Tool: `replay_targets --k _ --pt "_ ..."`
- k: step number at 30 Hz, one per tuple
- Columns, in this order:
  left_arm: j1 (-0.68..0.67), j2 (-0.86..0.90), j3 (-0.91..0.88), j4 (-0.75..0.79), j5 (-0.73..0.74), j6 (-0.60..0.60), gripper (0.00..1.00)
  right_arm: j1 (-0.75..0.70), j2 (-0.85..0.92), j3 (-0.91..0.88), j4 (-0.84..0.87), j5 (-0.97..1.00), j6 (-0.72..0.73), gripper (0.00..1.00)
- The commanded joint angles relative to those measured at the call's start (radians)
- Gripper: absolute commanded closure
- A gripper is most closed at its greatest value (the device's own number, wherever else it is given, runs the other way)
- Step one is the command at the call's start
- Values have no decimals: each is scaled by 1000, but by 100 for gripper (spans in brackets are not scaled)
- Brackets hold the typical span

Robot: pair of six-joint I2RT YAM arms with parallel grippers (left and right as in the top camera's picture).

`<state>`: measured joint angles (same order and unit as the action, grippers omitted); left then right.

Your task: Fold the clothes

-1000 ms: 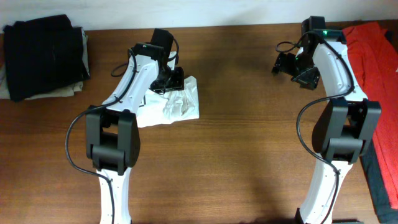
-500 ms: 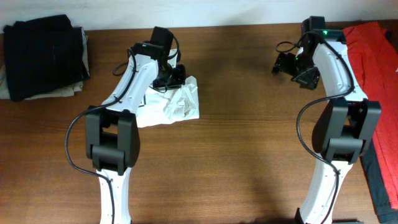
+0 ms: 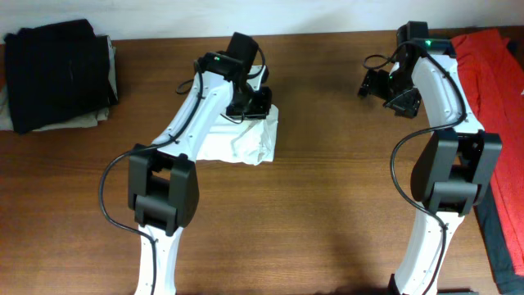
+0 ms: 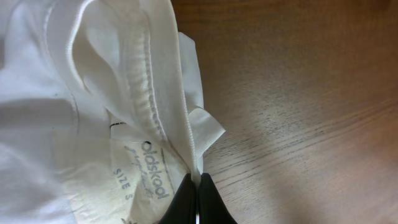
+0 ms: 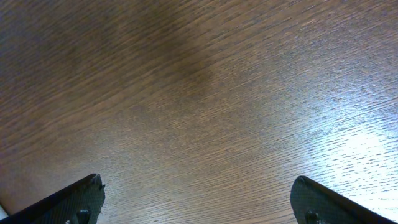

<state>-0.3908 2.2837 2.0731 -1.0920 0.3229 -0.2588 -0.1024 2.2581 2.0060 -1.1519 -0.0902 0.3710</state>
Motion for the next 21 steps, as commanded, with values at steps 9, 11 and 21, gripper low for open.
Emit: replay_targets --k 9,11,21 --pt "-135 54 -104 7 -15 -2 78 -3 -11 -3 0 10 12 1" --pt "-172 68 -107 7 -15 -2 74 -3 -11 -3 0 10 12 1" --pt "-54 59 394 -468 -165 77 49 -3 -11 -3 0 10 12 1"
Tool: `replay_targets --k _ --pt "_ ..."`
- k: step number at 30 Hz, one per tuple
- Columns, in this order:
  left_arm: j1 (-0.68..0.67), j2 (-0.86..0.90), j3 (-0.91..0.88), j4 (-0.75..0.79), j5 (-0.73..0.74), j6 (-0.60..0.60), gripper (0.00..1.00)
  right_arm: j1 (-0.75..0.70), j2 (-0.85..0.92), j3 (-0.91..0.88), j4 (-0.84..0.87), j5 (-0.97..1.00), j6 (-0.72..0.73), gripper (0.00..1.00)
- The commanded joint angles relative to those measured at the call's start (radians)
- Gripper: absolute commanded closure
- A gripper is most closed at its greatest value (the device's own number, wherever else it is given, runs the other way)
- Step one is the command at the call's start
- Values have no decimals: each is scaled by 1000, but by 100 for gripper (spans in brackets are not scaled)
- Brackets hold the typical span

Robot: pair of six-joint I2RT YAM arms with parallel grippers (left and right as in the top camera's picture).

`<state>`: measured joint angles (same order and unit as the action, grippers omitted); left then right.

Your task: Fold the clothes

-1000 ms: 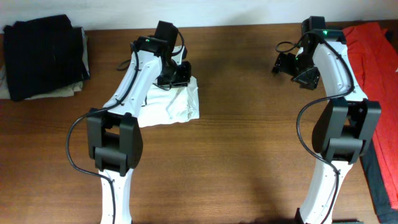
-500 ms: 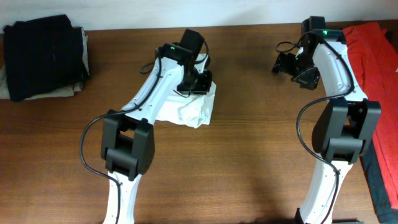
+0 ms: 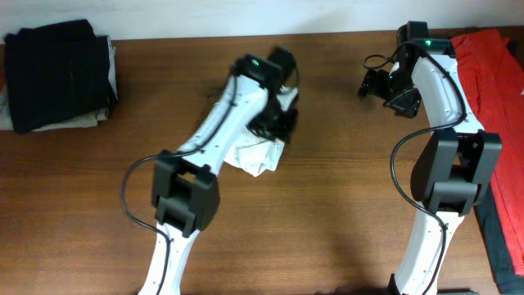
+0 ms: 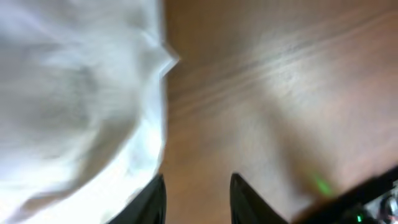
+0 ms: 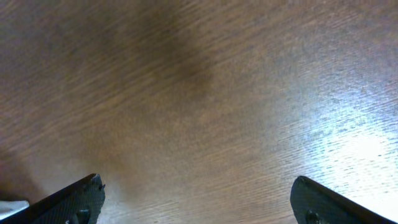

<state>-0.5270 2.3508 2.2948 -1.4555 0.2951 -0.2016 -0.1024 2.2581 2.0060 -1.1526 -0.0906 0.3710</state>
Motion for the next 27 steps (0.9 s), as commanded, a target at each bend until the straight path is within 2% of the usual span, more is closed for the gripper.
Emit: replay_targets --k 1,2,5,6,10,12,15,17,18,19,22,23,27 --pt "109 -8 203 -151 -165 21 24 -3 -11 -3 0 10 12 1" --pt "146 -8 211 -208 -173 21 18 -3 -11 -3 0 10 12 1" --pt "240 -6 109 -233 -147 51 16 -3 -11 -3 0 10 12 1" --pt "252 -6 19 -229 -86 93 17 -3 -11 -3 0 10 12 1" --pt "240 -6 -230 -59 208 249 17 -3 -11 -3 0 10 12 1" --pt "240 -6 -283 -18 264 280 17 -3 -11 -3 0 10 12 1" --pt "216 -6 -294 17 266 283 21 -3 -11 -3 0 10 12 1" --pt "211 -6 -294 21 267 286 33 -3 -11 -3 0 10 12 1" --pt "209 -6 -294 34 267 286 51 -3 -11 -3 0 10 12 1" --pt "208 -6 -294 42 267 286 62 -3 -11 -3 0 10 12 1" --pt "187 -6 -293 34 267 286 89 -3 -11 -3 0 10 12 1" --pt "178 -6 -292 21 267 286 94 -3 -11 -3 0 10 12 1" --pt "125 -7 -291 -30 266 286 95 -3 -11 -3 0 10 12 1"
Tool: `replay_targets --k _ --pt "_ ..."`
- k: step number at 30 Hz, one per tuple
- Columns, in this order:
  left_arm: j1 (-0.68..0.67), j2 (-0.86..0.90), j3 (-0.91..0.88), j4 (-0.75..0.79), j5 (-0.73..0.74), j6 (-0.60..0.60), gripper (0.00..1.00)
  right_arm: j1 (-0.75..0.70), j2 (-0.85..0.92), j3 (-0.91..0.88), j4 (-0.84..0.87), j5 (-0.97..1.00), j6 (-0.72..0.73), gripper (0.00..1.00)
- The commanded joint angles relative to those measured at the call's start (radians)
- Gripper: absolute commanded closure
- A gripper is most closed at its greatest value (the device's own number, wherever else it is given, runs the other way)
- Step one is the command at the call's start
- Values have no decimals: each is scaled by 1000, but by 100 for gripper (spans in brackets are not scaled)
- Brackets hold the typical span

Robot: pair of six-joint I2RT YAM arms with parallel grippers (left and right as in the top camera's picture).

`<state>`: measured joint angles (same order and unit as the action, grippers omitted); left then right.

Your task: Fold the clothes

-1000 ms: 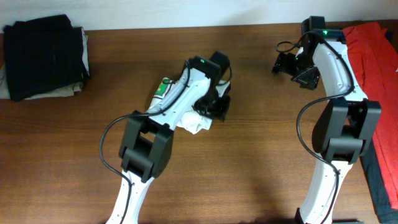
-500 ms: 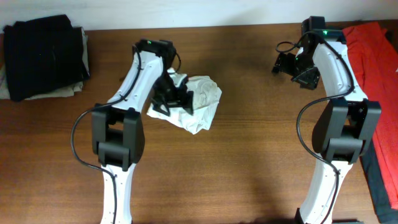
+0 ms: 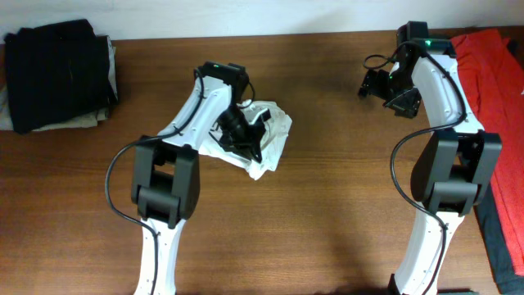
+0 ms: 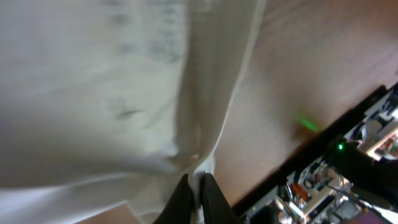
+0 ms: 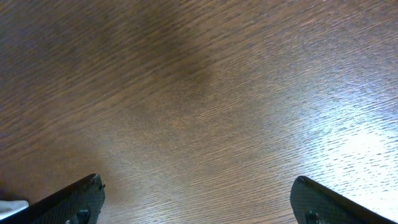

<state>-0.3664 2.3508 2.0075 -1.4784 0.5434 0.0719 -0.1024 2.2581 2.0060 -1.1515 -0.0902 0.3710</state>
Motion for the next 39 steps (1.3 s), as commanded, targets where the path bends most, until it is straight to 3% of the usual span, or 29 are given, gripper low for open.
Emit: replay_targets --k 1,2,4,5,9,12,13,14,17,19,23,29,39 --pt "-63 -7 -4 1 17 13 89 -3 -11 -3 -1 10 12 1" --pt "-90 -7 -4 9 13 13 75 -3 -11 -3 -1 10 12 1" --pt "-133 -7 -4 11 10 13 72 -3 -11 -3 -1 10 12 1" --pt "-148 -7 -4 12 10 13 61 -3 -11 -3 -1 9 12 1" --pt "-141 -8 28 -8 18 13 52 -3 -11 -3 -1 10 12 1" --pt "-94 -8 224 -48 10 47 51 -3 -11 -3 -1 10 12 1" --pt "-64 -8 294 -39 10 43 15 -3 -11 -3 -1 10 12 1" --pt "-23 -8 356 1 10 -1 1 -3 -11 -3 -1 10 12 1" --pt "63 -1 371 233 -47 -196 1 -3 -11 -3 -1 10 12 1" --pt "66 21 365 299 -101 -229 7 -3 -11 -3 -1 10 12 1" --pt "36 114 365 370 -147 -311 7 -3 -11 -3 -1 10 12 1" --pt "-57 230 365 391 -140 -322 7 -3 -11 -3 -1 10 12 1" --pt "-140 252 365 399 -140 -337 7 -3 -11 -3 -1 10 12 1"
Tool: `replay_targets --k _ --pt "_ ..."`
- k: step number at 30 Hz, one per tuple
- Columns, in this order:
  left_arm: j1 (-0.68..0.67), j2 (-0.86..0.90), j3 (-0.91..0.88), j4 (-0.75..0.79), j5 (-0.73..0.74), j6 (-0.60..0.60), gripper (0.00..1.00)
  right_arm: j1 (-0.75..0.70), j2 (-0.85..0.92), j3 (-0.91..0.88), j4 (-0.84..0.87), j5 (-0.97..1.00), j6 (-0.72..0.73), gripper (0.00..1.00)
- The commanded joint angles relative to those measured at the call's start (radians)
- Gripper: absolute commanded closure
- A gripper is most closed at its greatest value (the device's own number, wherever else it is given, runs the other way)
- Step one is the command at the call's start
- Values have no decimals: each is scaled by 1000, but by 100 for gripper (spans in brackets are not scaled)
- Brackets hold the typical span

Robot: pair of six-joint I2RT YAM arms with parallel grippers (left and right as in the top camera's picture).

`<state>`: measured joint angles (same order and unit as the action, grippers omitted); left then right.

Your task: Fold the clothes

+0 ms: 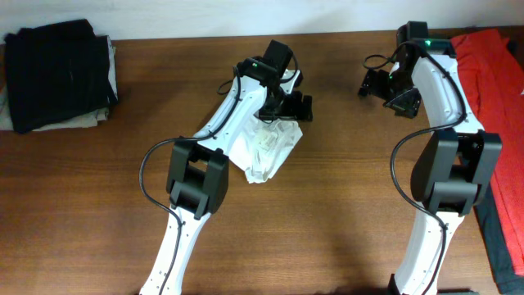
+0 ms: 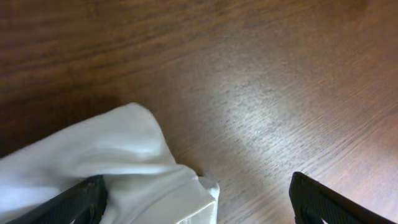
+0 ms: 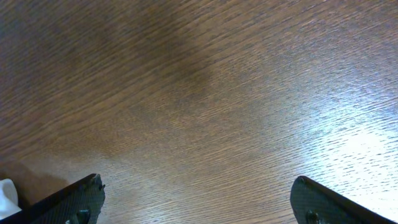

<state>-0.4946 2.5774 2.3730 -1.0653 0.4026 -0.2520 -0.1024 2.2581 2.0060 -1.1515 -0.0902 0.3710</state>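
A crumpled white garment (image 1: 267, 149) lies on the wooden table (image 1: 344, 205) near the middle. My left gripper (image 1: 288, 106) stands at the garment's far edge, open wide. In the left wrist view a fold of the white garment (image 2: 118, 165) lies by the left finger and reaches partway into the gap between the fingers (image 2: 314, 199), ungripped. My right gripper (image 1: 378, 83) hovers open over bare wood at the back right; its fingers (image 3: 74, 198) hold nothing.
A stack of folded dark clothes (image 1: 57, 74) sits at the back left corner. Red cloth (image 1: 491, 90) lies along the right edge of the table, beside the right arm.
My left gripper was shut on a fold of the white garment at its near-left side. Now it is open at the garment's far right edge, and the garment lies released, shifted slightly right.
At first my left gripper was shut on the garment's collar by the label. Then it stood open further right. Then it was shut on another fold. Now it is open again with the garment bunched on the table. The right arm stayed still throughout.
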Motion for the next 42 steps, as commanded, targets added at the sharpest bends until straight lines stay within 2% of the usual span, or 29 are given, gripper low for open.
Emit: replay_targets --k 1,4,5,6,8,13,23,29,35,38,42 --pt "-11 23 6 -25 0 -13 7 -3 -11 -3 -1 10 12 1" --pt "7 -12 60 -74 0 42 11 -3 -11 -3 -1 10 12 1" --pt "11 -23 83 -103 -8 48 16 -3 -11 -3 -1 10 12 1" --pt "11 -31 102 -131 -8 67 17 -3 -11 -3 -1 10 12 1" --pt "11 -37 123 -172 -15 90 17 -3 -11 -3 -1 10 12 1" --pt "6 -36 117 -306 -138 90 17 -3 -11 -3 -1 10 12 1" --pt "-103 18 115 -225 -136 57 16 -3 -11 -3 -1 10 12 1" --pt "-123 53 115 -207 -129 20 16 -3 -11 -3 -1 10 12 1" --pt "-135 100 118 -134 -13 14 17 -3 -11 -3 -1 10 12 1" --pt "-141 85 173 -141 28 22 17 -3 -11 -3 -1 10 12 1" --pt "-140 9 320 -231 28 34 13 -3 -11 -3 -1 10 12 1"
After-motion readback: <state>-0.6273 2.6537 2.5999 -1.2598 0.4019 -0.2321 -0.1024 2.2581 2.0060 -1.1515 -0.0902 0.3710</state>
